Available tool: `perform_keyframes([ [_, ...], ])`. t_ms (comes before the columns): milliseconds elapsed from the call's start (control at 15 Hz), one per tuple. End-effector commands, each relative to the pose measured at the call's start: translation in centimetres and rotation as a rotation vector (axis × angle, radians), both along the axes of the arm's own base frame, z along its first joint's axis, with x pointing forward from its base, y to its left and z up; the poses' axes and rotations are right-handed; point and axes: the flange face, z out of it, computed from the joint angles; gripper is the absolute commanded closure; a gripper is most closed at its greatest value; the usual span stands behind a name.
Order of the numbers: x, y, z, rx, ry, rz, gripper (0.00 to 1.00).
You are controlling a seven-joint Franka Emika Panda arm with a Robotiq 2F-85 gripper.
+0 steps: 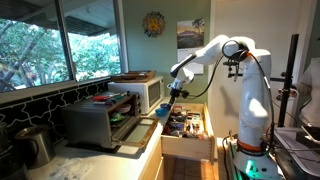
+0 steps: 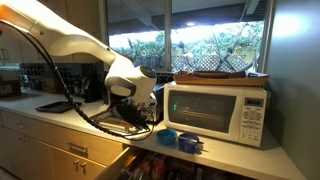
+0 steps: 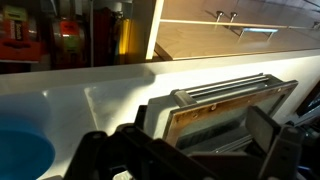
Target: Close the oven door
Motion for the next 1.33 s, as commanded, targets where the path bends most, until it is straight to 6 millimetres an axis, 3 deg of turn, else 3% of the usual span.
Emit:
perform_keyframes([
  [0,1.2,0.6,-0.8,0.024,-0.033,0.015,0.0],
  [200,3.1,1.6,-2.7,0.08,-0.046,0.005,0.0],
  [600,5.7,1.2,-6.1,0.15,-0.006,-0.067,0.0],
  [933,7.9,1.6,-7.6,0.255,-0.03,-0.09,0.0],
  [1267,8.9,2.3,-8.7,0.332,0.051,-0.067,0.0],
])
